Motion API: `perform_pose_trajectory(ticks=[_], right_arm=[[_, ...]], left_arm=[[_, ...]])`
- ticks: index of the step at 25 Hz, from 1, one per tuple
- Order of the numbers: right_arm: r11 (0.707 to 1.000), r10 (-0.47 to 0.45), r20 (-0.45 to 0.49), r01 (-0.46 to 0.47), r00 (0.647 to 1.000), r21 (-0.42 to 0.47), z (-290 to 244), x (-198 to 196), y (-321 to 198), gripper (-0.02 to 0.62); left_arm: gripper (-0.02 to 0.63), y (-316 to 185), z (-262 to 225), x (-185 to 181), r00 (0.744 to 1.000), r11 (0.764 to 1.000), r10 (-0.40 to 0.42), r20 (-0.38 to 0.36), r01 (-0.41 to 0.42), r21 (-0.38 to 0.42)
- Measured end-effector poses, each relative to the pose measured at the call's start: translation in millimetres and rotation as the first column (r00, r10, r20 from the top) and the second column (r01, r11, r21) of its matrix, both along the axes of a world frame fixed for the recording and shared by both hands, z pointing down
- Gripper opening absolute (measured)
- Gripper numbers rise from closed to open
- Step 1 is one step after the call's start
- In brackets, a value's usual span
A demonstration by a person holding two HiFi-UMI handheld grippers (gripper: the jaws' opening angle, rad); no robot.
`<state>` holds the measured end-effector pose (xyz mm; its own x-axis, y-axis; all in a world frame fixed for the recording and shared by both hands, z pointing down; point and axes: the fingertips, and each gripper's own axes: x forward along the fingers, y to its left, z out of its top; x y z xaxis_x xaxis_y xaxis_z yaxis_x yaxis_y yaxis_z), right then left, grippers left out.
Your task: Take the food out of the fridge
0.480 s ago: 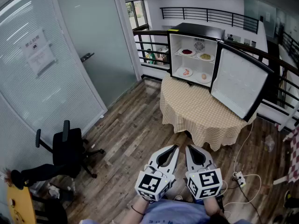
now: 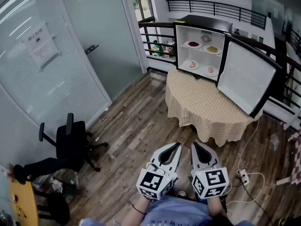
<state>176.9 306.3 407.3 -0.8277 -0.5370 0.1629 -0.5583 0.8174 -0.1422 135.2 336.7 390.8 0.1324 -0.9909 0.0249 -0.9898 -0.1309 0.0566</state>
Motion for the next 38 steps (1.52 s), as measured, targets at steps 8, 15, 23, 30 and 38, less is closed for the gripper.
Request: perform_pose_trajectory(ticks=[8, 15, 23, 30, 38], right_arm=[[0.999, 0.020, 0.003, -0.020, 1.000, -0.033, 7.8, -3.9, -17.0, 0.014], [0.998, 0.033, -0.004, -0.034, 0.999, -0.060, 16.9, -20.1, -50.1, 0.014], [0.996, 0.056, -0.009, -0.057, 0.998, -0.068, 15.1, -65.2, -123.2, 0.014], [0.990, 0.099, -0.019, -0.100, 0.995, -0.098, 13.1, -115.6, -190.8, 0.014], [0.982, 0.136, -0.045, -0.141, 0.990, -0.126, 19.3, -171.5, -258.0, 0.014]], left_arm=[[0.018, -9.8, 7.7, -0.6, 1.000, 0.999, 0.024, -0.005, -0.024, -0.036], [0.018, -43.0, 19.0, -18.3, 0.999, 0.997, 0.034, -0.022, -0.036, -0.062], [0.018, -119.1, 21.4, -63.9, 0.998, 0.996, 0.063, -0.025, -0.065, -0.058], [0.018, -194.1, 15.0, -115.6, 0.993, 0.991, 0.113, -0.045, -0.116, -0.064], [0.018, -264.9, 20.7, -173.7, 0.985, 0.983, 0.158, -0.075, -0.164, -0.081]])
